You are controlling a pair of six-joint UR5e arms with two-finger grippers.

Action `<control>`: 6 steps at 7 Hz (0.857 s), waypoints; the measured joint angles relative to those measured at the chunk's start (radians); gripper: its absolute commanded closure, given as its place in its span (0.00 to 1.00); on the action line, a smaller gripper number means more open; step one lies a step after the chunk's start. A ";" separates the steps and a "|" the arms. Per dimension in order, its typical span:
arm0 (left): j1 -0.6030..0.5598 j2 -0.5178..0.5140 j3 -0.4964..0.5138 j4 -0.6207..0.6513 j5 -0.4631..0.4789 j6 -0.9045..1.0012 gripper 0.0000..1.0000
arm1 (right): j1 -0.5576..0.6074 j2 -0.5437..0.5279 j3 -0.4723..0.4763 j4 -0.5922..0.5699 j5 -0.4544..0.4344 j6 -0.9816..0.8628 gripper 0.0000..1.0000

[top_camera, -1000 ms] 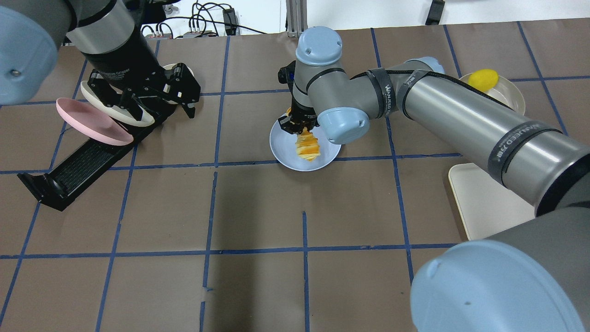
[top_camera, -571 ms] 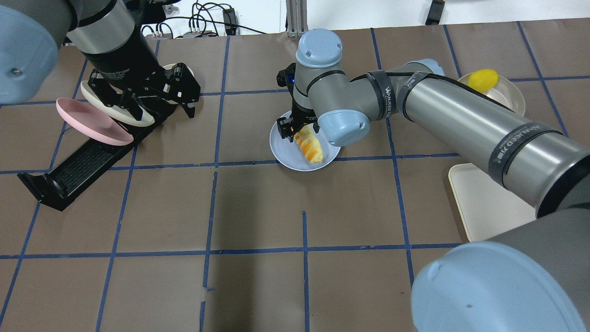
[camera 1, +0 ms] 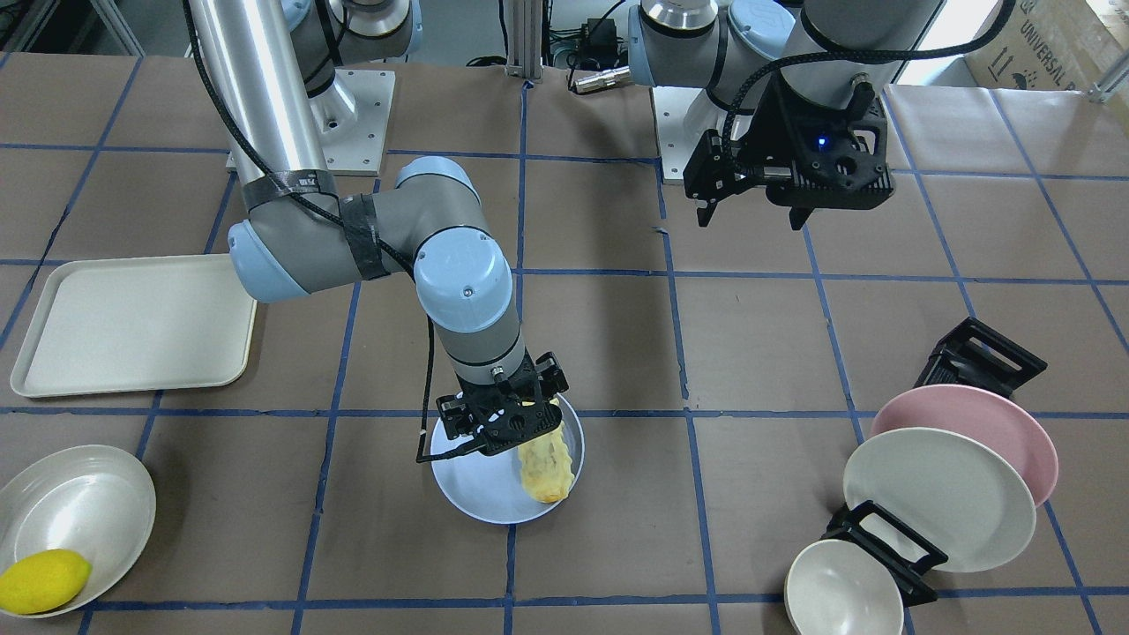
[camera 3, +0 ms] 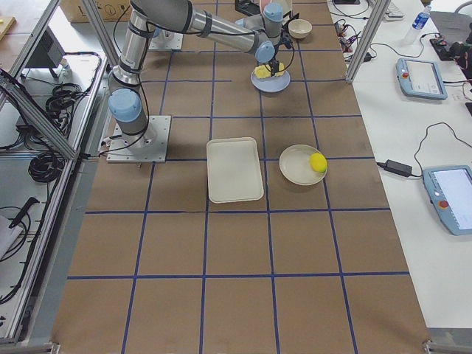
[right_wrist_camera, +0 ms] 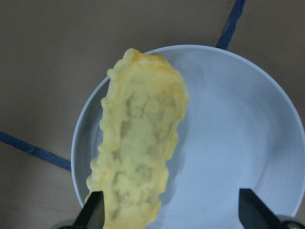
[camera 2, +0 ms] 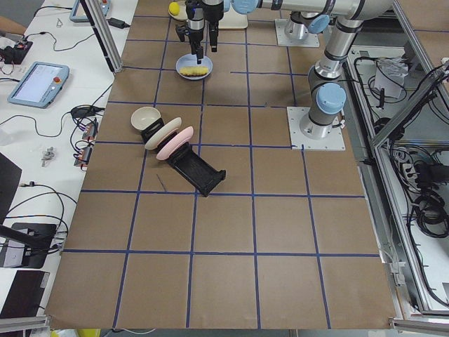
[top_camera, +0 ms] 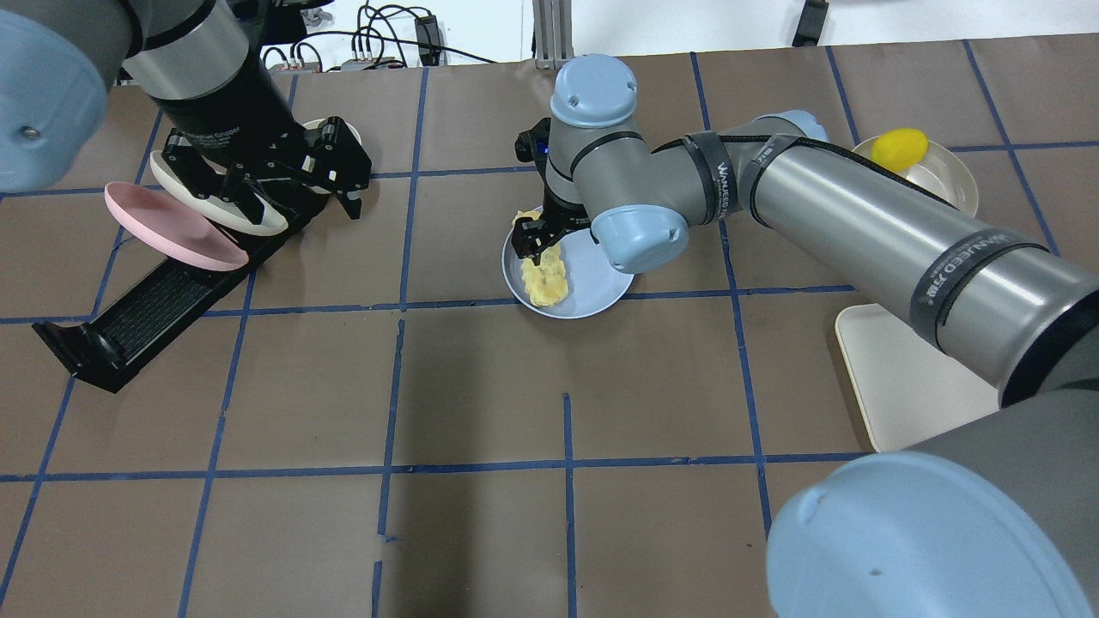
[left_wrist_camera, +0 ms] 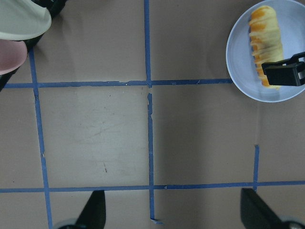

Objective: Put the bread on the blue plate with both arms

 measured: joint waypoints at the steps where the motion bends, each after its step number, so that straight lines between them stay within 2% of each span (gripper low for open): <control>1: 0.000 0.000 0.000 0.000 0.000 0.000 0.00 | -0.014 -0.034 -0.009 0.031 -0.022 -0.003 0.00; 3: 0.001 0.000 0.001 0.000 0.001 0.000 0.00 | -0.113 -0.185 -0.034 0.194 -0.069 -0.010 0.00; 6: 0.001 0.002 0.000 -0.005 0.002 0.000 0.00 | -0.291 -0.368 -0.037 0.330 -0.147 -0.010 0.00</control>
